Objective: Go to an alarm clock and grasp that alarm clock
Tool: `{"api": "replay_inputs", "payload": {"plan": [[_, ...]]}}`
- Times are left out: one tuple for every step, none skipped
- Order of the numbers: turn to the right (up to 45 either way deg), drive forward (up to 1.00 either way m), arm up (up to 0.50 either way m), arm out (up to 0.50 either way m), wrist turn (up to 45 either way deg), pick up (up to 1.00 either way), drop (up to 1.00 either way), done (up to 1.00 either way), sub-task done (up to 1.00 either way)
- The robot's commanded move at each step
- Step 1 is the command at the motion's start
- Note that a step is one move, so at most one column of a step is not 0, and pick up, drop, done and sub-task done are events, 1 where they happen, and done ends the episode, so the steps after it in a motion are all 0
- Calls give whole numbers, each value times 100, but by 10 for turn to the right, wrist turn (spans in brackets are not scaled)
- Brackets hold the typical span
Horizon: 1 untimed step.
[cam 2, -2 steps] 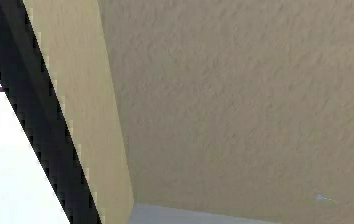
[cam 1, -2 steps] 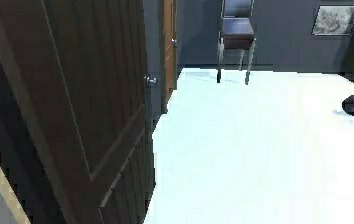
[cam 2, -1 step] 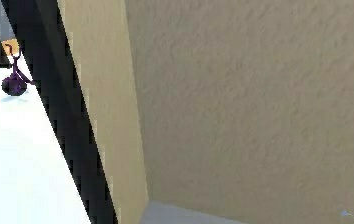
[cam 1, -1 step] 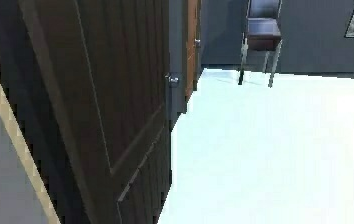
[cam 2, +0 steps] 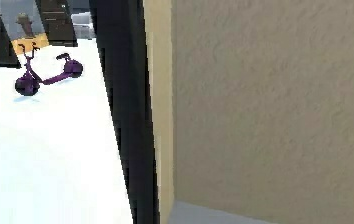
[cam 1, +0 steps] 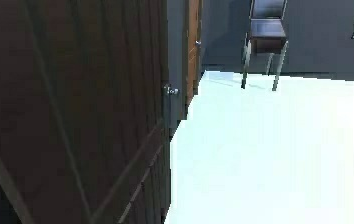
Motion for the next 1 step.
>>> {"api": "replay_inputs", "payload": {"plan": [[120,0,0,0,0,0,0,0,0]]}}
